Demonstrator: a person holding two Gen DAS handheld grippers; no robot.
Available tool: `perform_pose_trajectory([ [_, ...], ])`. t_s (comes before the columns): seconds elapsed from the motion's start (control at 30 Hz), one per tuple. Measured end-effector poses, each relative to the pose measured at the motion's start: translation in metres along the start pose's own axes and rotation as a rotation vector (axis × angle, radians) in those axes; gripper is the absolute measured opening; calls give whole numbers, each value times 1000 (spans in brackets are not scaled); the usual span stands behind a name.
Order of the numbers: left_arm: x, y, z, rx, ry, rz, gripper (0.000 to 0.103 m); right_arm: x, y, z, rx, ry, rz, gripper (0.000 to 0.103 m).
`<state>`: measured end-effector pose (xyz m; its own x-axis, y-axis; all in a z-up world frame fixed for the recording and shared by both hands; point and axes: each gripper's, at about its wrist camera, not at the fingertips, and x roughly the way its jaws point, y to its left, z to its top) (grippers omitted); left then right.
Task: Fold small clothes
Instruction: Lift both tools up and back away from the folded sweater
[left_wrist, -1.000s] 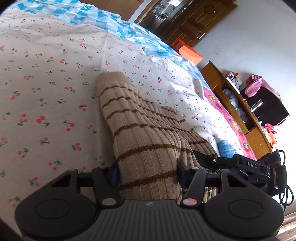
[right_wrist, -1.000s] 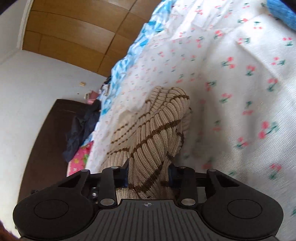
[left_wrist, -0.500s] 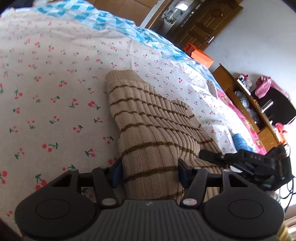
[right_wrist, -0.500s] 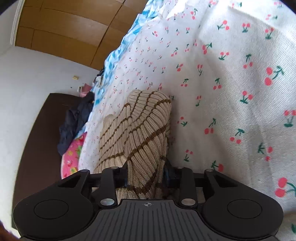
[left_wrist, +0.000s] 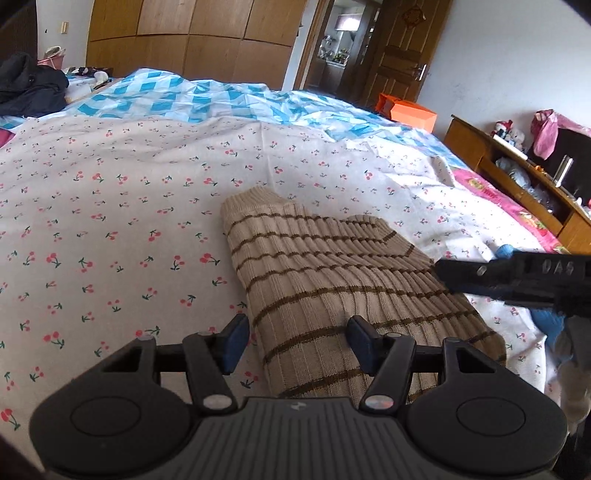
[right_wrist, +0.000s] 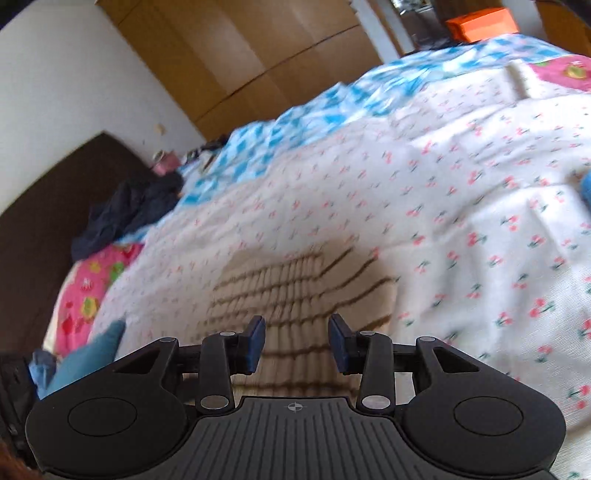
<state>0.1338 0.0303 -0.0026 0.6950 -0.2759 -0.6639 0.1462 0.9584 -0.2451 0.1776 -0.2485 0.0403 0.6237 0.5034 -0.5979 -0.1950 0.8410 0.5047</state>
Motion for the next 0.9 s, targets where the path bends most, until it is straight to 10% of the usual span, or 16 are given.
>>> perform_pose_trajectory([
  [0.9, -13, -29, -46, 95, 128, 127, 74, -33, -4, -79, -125, 93, -244, 37],
])
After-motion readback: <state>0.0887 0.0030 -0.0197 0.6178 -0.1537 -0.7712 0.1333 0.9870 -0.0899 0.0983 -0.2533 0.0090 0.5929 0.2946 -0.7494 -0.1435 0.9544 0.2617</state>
